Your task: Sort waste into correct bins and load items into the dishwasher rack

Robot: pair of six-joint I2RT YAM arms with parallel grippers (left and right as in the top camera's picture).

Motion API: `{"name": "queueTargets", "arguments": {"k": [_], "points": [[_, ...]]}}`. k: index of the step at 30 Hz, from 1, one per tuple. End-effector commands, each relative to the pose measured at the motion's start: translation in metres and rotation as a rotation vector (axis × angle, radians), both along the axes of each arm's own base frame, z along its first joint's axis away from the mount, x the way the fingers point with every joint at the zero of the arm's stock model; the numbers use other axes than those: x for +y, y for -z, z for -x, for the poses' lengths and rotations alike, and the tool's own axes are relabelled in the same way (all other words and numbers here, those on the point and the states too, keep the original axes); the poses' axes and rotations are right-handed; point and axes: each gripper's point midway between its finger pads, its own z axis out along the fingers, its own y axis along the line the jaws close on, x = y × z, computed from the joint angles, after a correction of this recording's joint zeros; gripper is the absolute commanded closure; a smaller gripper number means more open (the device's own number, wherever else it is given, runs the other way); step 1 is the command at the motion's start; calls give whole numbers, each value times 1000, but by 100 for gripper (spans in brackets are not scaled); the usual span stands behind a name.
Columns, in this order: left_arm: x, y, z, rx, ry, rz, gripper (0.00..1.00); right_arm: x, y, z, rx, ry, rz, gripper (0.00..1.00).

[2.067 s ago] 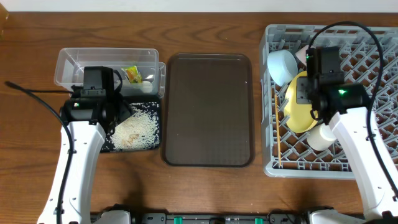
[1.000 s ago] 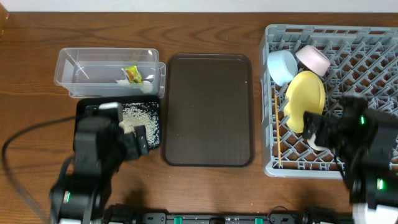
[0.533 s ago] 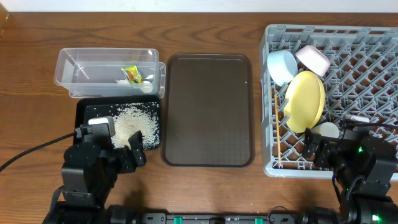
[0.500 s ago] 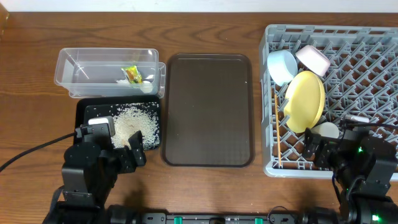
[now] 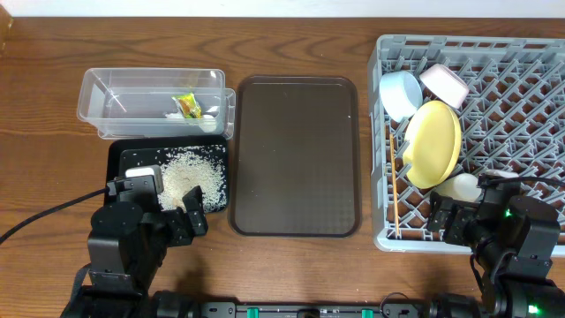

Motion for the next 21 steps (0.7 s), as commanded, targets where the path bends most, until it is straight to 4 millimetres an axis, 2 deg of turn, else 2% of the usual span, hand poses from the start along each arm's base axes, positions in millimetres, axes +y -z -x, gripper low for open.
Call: {"name": "queueTargets", "arguments": {"k": [1,6,10,15,21], "points": [[-1,3,1,6,10,-2,5,-3,4,3,15,17,0,1],[-1,3,1,6,10,-2,5,-2,-4,-3,-78,-1,27,1],[-1,3,1,6,10,-2,5,14,-17,-14,-273,-107,84,1],[-1,3,1,6,10,-2,5,30,-12,-19,-459,-172,88,1],[-1,3,1,6,10,-2,5,33,-18,-25,-647,-188,131,1]]}}
